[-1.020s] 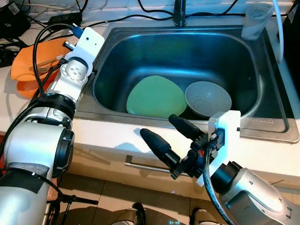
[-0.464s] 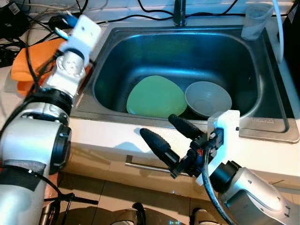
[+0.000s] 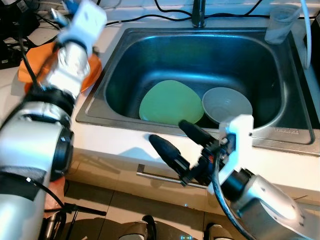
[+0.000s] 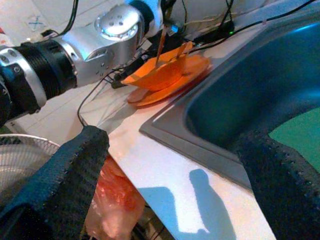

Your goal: Kitchen organization

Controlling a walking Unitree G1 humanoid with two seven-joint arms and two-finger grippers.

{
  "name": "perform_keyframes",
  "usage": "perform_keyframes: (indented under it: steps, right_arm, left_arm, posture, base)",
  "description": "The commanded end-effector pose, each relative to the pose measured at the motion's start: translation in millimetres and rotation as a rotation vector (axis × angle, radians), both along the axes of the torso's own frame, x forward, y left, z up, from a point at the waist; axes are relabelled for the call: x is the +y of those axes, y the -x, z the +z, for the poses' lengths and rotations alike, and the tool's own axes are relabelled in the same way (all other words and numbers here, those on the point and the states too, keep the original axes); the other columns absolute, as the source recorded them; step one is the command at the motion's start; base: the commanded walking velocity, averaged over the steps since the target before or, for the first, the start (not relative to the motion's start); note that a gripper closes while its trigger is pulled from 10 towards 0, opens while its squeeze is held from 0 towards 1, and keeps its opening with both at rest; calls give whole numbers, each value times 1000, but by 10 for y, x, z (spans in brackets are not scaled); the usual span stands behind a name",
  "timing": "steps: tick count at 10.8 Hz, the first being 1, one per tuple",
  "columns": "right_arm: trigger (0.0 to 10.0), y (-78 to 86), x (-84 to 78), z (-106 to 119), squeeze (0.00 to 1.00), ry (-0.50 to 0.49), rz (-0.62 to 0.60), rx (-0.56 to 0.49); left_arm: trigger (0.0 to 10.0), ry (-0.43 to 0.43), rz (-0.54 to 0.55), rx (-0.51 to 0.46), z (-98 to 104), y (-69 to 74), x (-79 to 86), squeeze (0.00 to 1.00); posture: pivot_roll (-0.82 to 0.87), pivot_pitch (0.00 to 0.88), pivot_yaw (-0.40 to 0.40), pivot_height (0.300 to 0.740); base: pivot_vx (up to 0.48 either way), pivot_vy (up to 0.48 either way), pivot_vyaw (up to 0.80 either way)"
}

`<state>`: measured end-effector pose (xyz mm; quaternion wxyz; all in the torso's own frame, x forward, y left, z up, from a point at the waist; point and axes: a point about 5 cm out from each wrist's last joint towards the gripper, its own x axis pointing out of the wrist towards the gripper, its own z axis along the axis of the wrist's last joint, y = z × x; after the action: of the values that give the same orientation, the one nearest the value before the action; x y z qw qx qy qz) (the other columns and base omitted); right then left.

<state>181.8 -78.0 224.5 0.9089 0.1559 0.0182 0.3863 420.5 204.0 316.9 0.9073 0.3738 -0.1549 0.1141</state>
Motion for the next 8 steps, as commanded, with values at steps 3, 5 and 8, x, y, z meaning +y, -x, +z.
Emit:
perform_keyframes:
  steps: [3,5,8]
  right_arm:
    - [10000,-107,52,-8,0,-12,43,-16]
    - [10000,-179,71,-3,0,-18,55,-34]
    - [10000,-276,52,-16,0,-14,53,-60]
  left_arm:
    - [0,-46,14,-165,307,70,49,0]
    - [0,-67,32,-201,351,103,126,0]
    - [0,-50,87,-186,272,138,326,0]
  posture:
    - [-152,130,148,740]
    - [-122,111,143,740]
    - [-102,89,140,740]
  base:
    - [0,0,0]
    - [0,0,0]
    - [0,0,0]
